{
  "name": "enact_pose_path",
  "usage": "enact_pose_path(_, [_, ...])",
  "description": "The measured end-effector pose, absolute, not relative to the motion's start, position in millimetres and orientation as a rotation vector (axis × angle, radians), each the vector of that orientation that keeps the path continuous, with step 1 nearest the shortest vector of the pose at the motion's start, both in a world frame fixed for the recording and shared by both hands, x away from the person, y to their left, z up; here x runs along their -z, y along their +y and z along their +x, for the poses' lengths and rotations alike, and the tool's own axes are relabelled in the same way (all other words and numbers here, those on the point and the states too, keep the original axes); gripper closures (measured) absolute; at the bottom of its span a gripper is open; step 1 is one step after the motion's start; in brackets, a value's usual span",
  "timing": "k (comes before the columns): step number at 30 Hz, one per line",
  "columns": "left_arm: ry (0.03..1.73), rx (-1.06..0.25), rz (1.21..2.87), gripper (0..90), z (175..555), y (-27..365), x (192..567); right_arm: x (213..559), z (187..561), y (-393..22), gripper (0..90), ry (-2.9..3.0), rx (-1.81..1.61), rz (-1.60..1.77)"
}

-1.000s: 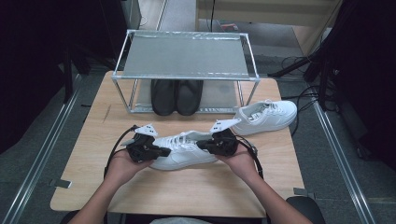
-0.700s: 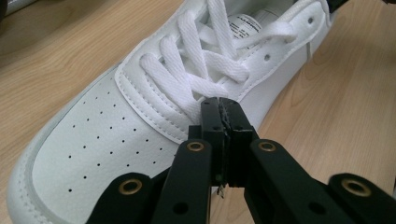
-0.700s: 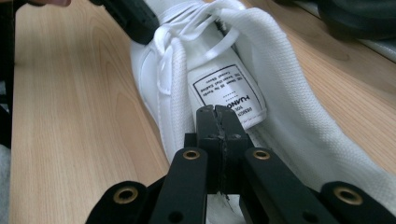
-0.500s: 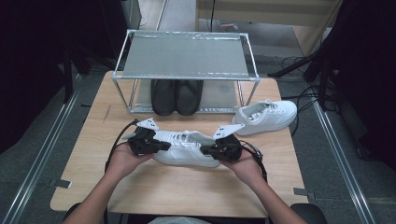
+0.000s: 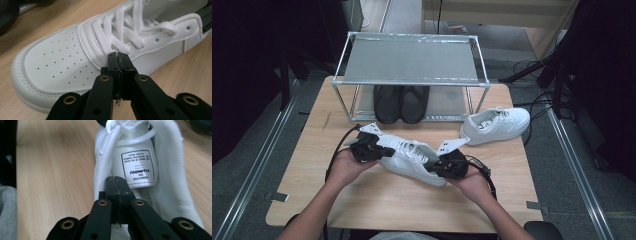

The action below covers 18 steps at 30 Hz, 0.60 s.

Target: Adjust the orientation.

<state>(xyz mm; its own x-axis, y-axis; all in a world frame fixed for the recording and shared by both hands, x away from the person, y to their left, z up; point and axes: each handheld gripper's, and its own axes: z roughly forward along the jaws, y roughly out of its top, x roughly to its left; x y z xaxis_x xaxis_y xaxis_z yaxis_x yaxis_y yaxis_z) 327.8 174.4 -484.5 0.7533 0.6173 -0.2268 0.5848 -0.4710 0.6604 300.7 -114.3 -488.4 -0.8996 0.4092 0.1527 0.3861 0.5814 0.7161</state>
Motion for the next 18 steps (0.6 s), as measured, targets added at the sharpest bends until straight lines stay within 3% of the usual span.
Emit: enact_pose_path(18, [0.907,-0.065,2.170,89.6,334.4,174.6,486.6,484.5,292.6,-110.0,90.0,2.845,-1.262,0.681])
